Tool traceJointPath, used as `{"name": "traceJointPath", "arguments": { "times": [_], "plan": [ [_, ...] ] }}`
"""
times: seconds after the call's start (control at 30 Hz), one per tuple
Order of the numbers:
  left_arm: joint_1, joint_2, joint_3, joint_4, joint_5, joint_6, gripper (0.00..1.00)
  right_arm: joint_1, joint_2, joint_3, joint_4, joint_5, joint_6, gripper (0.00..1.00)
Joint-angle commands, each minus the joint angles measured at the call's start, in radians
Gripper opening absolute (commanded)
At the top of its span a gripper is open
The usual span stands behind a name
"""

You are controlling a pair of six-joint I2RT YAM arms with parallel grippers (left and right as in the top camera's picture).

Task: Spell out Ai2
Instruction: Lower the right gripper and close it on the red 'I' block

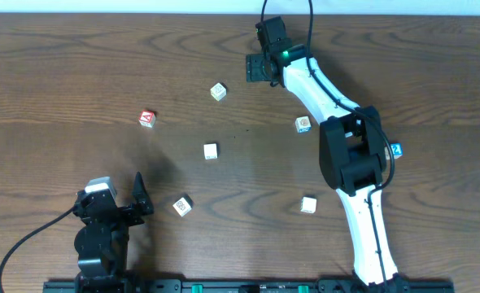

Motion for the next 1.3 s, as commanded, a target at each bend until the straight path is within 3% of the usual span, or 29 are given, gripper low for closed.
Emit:
{"name": "traceJointPath", "arguments": {
  "times": [0.0,0.8,1.27],
  "plan": [
    [0.004,-0.006,-0.022,-0.007,0.010,0.005,0.95,0.010,0.010,0.021,-0.003,0.016,0.008,0.70],
    [0.004,-0.006,-0.022,-0.007,0.010,0.005,0.96,0.010,0.011,0.017,-0.015,0.034,0.004,0.42],
    [0.004,-0.006,-0.022,-0.007,0.010,0.005,0.95,0.009,0.011,0.017,-0.018,0.034,0.004,0.36]
  ]
}}
